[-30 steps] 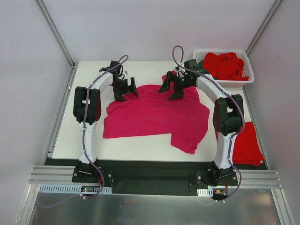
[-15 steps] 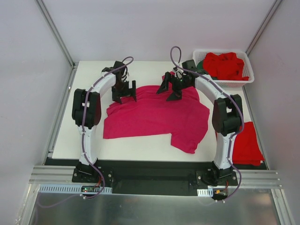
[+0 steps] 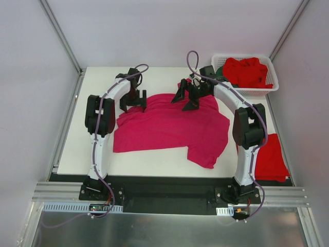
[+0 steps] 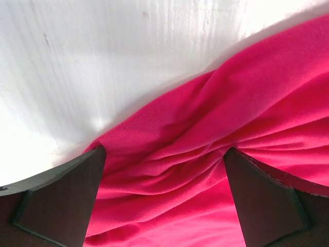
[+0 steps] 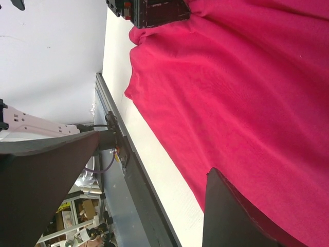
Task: Fold and stack the t-shirts
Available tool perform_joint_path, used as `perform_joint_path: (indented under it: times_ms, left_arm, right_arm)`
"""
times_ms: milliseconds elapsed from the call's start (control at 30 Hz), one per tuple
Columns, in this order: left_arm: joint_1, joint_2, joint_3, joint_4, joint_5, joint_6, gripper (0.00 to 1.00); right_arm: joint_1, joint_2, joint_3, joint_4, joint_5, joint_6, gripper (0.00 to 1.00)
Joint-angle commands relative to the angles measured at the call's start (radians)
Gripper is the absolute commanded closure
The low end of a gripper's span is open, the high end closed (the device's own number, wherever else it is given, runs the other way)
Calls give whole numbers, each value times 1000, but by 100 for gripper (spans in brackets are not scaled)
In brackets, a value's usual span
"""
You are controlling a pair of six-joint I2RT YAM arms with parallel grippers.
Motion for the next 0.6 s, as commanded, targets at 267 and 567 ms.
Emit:
perform_joint_path:
  times_ms: [267,567]
  left_arm:
    - [-4,27,124,-59,-268,48,1]
    - [10,21,239,-80,-511,71,1]
  right_arm:
    - [6,-33,2,5,-41,-17,4]
    - [38,-45,3,5,-30,-51,4]
